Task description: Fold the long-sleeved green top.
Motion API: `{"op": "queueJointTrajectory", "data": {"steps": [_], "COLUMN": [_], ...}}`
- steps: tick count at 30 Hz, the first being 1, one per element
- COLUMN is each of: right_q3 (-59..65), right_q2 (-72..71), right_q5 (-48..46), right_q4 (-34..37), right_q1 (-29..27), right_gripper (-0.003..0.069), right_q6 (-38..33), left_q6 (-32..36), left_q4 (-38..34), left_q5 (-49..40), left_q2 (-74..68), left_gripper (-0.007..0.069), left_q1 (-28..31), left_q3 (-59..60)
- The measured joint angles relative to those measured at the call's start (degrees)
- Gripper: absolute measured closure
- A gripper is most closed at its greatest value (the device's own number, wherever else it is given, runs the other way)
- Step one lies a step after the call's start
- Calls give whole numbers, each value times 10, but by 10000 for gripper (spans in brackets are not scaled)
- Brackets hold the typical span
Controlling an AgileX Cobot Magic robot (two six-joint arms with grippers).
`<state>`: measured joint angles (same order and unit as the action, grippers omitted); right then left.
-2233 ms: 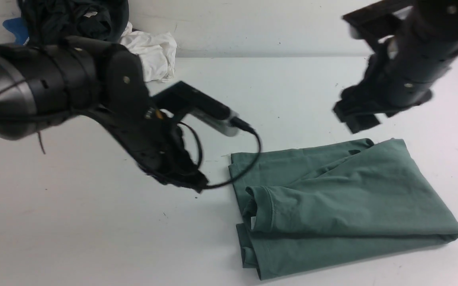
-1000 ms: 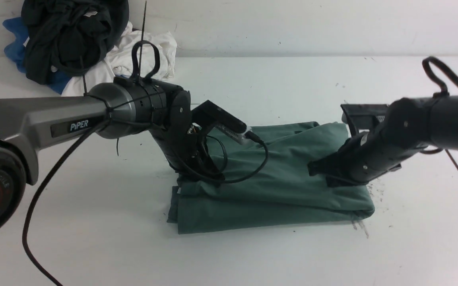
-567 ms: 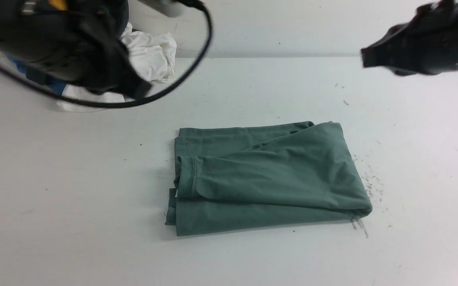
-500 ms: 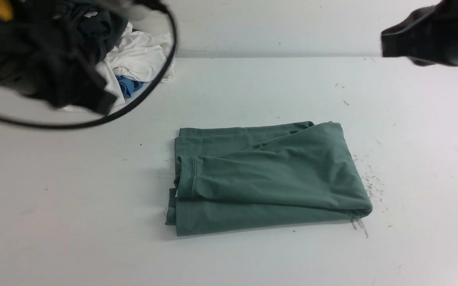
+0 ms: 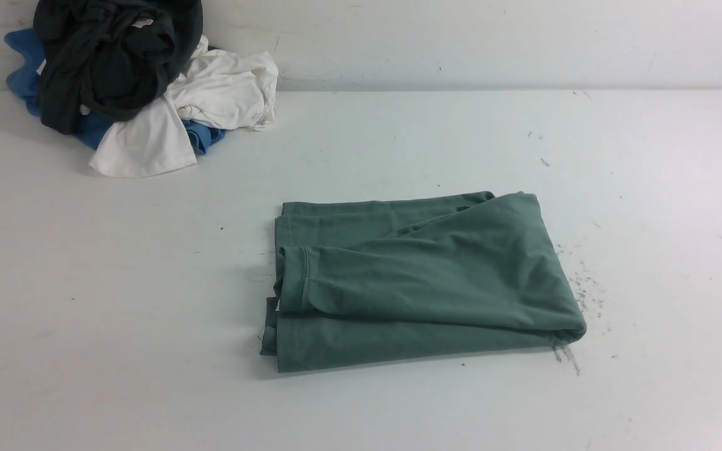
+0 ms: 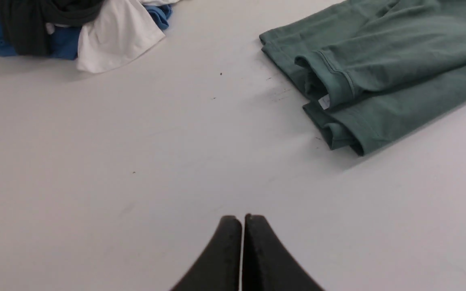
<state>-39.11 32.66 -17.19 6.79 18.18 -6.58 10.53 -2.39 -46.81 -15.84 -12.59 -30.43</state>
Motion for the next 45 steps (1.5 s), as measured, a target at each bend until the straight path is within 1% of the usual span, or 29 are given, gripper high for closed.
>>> {"op": "queueJointTrajectory", "data": {"steps": [5,10,18,27,34,38,40,43,44,45], "right_q3": [11,12,12,12,14,53,87,190,190,232], "right_q2": [-56,-79,-82,-82,-82,-105,-128,-189,-193,-220], "right_q5": [2,2,-51,-99,-108,-88,-69,-37,-35,-30], "right_q4": [-1,-1,-1,-1,-2,-4,-8,-30,-31,-42], "right_q1": [0,0,0,0,0,-3,-13,-70,-74,-106], "right_gripper": [675,675,675,675,675,675,675,675,675,675], "right_q6": [0,-1,-2,-2,-2,-2,-1,20,20,35], "left_q6": [6,11,12,12,13,14,14,14,14,14], "left_q4": [0,0,0,0,0,0,0,0,0,0], "left_q5": [51,62,37,34,34,34,34,34,34,34], "left_q2": [80,118,119,119,119,119,119,119,119,119], "left_gripper": [631,631,631,631,631,631,631,631,631,631], "left_q1": [1,3,3,3,3,3,3,3,3,3], "left_q3": [28,31,31,31,31,31,31,31,31,31]}}
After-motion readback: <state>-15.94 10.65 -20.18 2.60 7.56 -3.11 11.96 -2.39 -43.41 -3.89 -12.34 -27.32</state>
